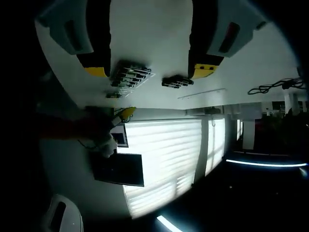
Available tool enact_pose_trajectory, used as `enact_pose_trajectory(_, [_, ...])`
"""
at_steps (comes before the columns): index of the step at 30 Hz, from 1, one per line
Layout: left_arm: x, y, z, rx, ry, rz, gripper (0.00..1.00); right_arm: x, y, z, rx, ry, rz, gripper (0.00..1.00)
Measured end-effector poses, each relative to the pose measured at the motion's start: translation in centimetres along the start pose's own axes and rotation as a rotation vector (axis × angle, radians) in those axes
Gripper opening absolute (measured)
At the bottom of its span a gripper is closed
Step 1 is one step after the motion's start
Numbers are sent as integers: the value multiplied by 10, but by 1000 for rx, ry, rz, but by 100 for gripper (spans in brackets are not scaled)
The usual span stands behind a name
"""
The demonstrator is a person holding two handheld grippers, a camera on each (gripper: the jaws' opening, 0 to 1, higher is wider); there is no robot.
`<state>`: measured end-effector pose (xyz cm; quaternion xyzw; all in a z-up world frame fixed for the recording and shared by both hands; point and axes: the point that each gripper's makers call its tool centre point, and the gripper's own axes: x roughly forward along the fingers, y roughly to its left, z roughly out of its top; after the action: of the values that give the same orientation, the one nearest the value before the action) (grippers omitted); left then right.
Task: Grip medicine bottles put into box
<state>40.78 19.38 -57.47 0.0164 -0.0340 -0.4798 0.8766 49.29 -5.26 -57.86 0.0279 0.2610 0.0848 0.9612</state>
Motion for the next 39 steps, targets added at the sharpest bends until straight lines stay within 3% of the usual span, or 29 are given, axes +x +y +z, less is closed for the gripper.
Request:
enact_pose_trajectory(9, [-2, 1, 1, -19, -10, -5, 56, 22, 22, 18, 34, -10, 29, 13])
enact_pose_trajectory(22, [-1, 2, -3, 1, 5, 3, 55, 64, 53, 20, 19, 46, 91, 13])
enact_pose_trajectory(30, [-2, 3, -2, -8, -5, 4, 55, 84, 61, 12, -7, 128, 113, 13])
enact_pose_trajectory(31, [-1, 3, -2, -6, -5, 5, 55, 85, 65, 8, -49, 157, 143, 13])
enact_pose_trajectory(34, [-1, 1, -1, 8, -4, 6, 55, 91, 64, 9, -66, 185, 149, 13])
enact_pose_trajectory(39, [-2, 3, 1, 12, -12, 10, 54, 96, 70, 6, -6, 253, 205, 13])
